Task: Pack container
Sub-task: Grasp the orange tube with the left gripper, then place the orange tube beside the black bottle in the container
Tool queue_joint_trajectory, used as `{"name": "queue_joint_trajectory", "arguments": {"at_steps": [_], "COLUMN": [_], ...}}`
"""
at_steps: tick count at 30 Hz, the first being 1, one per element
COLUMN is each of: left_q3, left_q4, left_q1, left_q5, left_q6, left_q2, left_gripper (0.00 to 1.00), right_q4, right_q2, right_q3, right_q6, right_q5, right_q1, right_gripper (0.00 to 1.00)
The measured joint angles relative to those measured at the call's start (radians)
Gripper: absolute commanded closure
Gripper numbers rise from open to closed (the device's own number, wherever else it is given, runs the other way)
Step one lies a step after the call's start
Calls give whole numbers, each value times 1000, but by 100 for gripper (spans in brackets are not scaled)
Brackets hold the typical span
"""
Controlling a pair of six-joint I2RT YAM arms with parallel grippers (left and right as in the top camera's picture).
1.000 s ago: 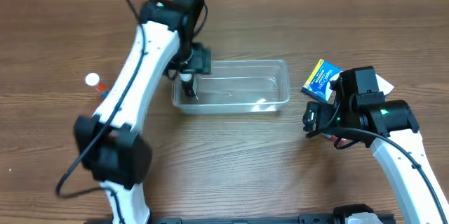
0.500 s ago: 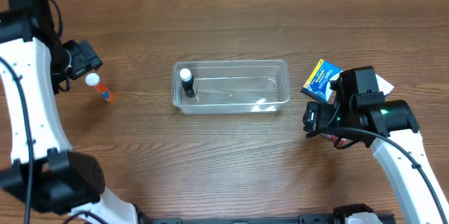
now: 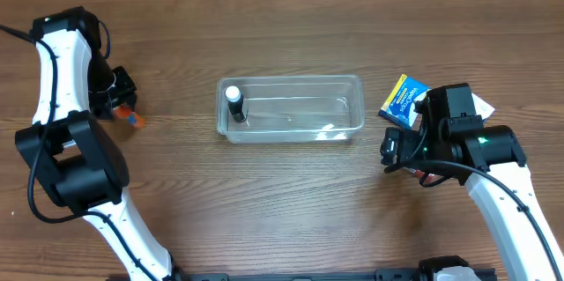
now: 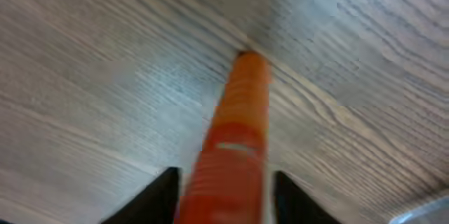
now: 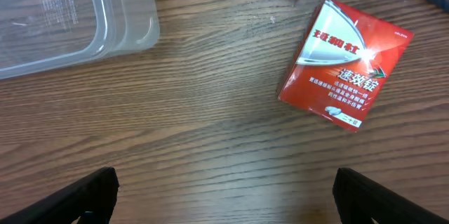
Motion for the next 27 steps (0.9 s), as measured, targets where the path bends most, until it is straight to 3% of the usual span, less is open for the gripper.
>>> {"name": "queue_joint_trajectory", "arguments": {"at_steps": [8, 11, 14, 17, 20, 23, 27], "left_q3": [0, -4, -6, -2, 0, -127, -438], "left_q4": [14, -23, -60, -97, -110, -35, 216], "left_q1": [-2, -50, -172, -380, -587, -679, -689], "left_q5": [0, -6, -3, 3, 1, -11, -11], "left_q6": [14, 11, 3, -23, -66, -140, -170], "left_q2": [0, -59, -274, -534, -606, -588, -568], "left_gripper": [85, 84, 83, 83, 82, 74, 72], "right_q4": [1, 0, 1, 1, 0, -3, -6], "right_q2": [0, 0, 0, 0, 0, 0, 0], "right_q3": [0, 0, 0, 0, 0, 0, 0], "right_q6": [0, 0, 0, 0, 1, 0, 0], "right_q5": [0, 0, 0, 0, 0, 0, 0], "right_q1": [0, 0, 0, 0, 0, 0, 0], "right_gripper": [0, 0, 0, 0, 0, 0, 0]}}
